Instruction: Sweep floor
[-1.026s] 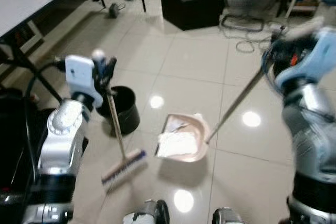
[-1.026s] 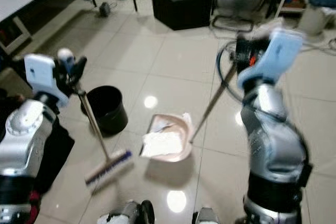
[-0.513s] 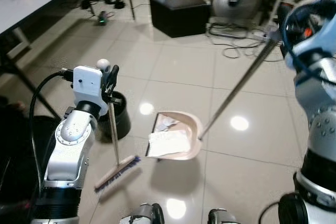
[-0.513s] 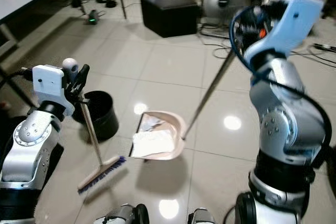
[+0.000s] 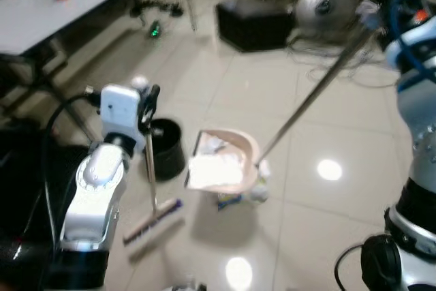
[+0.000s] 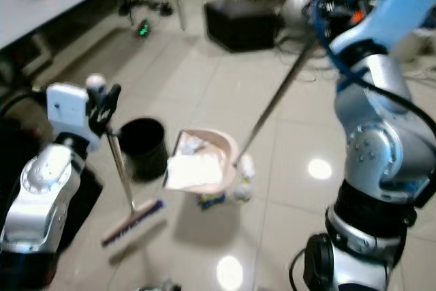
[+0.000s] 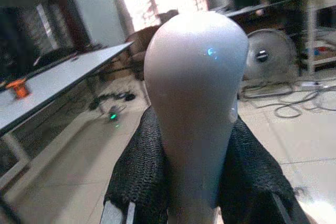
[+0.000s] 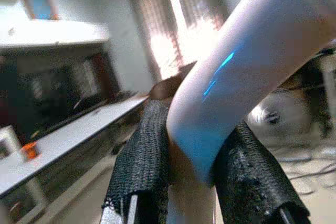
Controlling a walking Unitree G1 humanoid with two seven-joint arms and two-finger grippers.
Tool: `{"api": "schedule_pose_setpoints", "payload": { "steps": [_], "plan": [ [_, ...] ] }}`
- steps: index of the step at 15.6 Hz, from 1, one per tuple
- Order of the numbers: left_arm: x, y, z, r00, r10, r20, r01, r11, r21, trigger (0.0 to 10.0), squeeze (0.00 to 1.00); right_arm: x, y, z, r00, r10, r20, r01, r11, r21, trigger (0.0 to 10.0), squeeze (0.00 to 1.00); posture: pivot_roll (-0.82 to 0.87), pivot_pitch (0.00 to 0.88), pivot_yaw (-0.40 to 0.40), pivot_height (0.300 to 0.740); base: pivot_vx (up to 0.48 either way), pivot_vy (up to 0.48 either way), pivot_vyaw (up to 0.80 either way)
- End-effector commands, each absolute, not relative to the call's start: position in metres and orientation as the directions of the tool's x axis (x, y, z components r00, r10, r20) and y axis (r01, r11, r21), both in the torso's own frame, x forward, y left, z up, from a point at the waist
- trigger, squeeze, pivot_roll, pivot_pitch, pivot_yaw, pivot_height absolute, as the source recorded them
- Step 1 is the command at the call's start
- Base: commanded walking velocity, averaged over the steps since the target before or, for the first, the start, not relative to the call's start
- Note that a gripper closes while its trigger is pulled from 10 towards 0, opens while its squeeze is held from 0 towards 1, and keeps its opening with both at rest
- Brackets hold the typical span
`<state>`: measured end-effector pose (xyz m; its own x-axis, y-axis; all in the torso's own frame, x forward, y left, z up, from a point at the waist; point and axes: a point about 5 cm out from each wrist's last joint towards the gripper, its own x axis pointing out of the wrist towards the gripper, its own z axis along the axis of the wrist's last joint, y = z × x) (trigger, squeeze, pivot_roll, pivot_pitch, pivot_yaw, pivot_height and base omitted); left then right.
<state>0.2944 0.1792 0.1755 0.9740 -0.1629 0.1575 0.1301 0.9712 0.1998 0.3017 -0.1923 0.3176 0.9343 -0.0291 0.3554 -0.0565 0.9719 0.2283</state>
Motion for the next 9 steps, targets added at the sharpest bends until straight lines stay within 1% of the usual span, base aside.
{"api": "schedule_pose_setpoints", "payload": {
  "steps": [1, 3, 5, 9],
  "plan": [
    [0.291, 0.184, 0.181, 0.974, -0.145, 0.172, 0.104, 0.968, 0.227, 10.0, 0.0, 0.3, -0.183, 0.327, 0.919, 0.007, 0.394, -0.107, 0.966, 0.234, 10.0, 0.0, -0.04, 0.05, 0.092, 0.74, 0.33, 0.0, 0.8],
    [0.287, 0.186, 0.181, 0.976, -0.139, 0.167, 0.098, 0.968, 0.231, 10.0, 0.0, 0.302, -0.186, 0.327, 0.918, -0.016, 0.397, -0.099, 0.958, 0.267, 10.0, 0.0, -0.04, 0.052, 0.098, 0.74, 0.334, 0.0, 0.0],
    [0.283, 0.19, 0.178, 0.982, -0.113, 0.153, 0.075, 0.97, 0.231, 10.0, 0.0, 0.301, -0.187, 0.327, 0.917, -0.016, 0.399, -0.101, 0.957, 0.271, 10.0, 0.0, -0.04, 0.054, 0.089, 0.74, 0.345, 0.0, 0.0],
    [0.278, 0.197, 0.172, 0.988, -0.074, 0.136, 0.041, 0.972, 0.231, 10.0, 0.0, 0.301, -0.183, 0.326, 0.92, 0.007, 0.393, -0.113, 0.963, 0.246, 10.0, 0.0, -0.03, 0.055, 0.072, 0.74, 0.359, 0.0, 0.0]
  ]
}}
